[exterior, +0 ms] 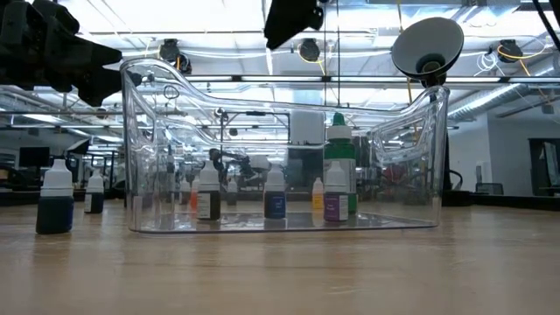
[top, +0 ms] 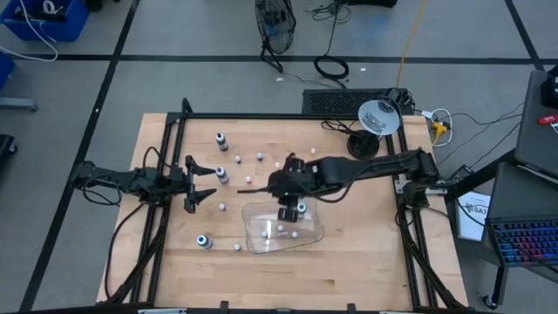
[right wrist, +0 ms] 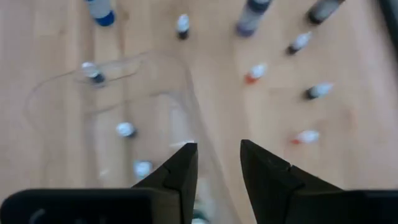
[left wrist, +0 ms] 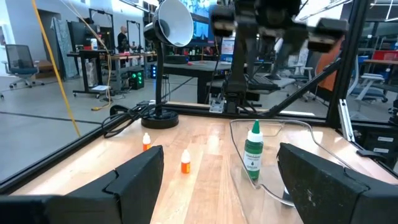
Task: Pick & Place food coloring
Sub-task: Put the small orange food coloring bottle into the bin
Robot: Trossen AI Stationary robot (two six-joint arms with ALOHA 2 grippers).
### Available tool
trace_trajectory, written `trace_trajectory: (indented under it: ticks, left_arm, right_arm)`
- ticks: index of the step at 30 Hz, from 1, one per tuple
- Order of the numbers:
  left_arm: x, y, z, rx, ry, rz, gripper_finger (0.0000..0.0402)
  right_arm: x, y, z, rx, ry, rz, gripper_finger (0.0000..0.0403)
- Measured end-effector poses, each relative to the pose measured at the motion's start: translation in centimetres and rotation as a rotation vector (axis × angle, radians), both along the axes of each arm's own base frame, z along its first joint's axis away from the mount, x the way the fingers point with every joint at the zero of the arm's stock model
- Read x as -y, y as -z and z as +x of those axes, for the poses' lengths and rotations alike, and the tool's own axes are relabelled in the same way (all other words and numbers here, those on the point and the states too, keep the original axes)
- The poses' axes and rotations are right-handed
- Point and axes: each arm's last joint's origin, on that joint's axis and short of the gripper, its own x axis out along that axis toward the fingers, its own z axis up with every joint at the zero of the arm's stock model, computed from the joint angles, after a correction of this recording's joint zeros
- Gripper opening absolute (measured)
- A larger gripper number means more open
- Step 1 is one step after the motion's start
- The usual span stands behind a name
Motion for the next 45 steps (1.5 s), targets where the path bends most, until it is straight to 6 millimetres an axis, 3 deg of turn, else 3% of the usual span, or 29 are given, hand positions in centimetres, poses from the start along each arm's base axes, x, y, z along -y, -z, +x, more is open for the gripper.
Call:
trace_trajectory:
  ticks: [5, 11, 18, 24, 28, 33, 45]
  left_arm:
    - [0.0, 0.0, 0.0, -0.001, 0.000, 0.000, 0.0310]
    - [0.0, 0.0, 0.0, -0.001, 0.000, 0.000, 0.0310]
    - [0.0, 0.0, 0.0, -0.001, 0.000, 0.000, 0.0310]
    - [0.0, 0.0, 0.0, -0.001, 0.000, 0.000, 0.0310]
    - [0.0, 0.0, 0.0, 0.000, 0.000, 0.000, 0.0310]
    - [0.0, 0.0, 0.0, -0.001, 0.000, 0.000, 0.0310]
    - [0.0, 0.0, 0.0, -0.001, 0.000, 0.000, 0.0310]
  right_arm:
    - [2.7, -0.8, -0.8, -0.025, 0.090, -0.140, 0.0101]
    - [8.1, 0.4, -2.6, -0.265, 0.221, -0.163, 0.0131]
    - [15.6, 3.8, -4.7, -0.409, 0.440, -0.109, 0.0200]
    - [19.3, 8.3, -6.4, -0.476, 0.463, 0.013, 0.0229]
    - [20.4, 10.4, -6.9, -0.447, 0.442, 0.098, 0.0232]
    - [20.6, 11.6, -6.8, -0.411, 0.412, 0.135, 0.0228]
    - [19.1, 13.2, -6.0, -0.374, 0.269, 0.072, 0.0224]
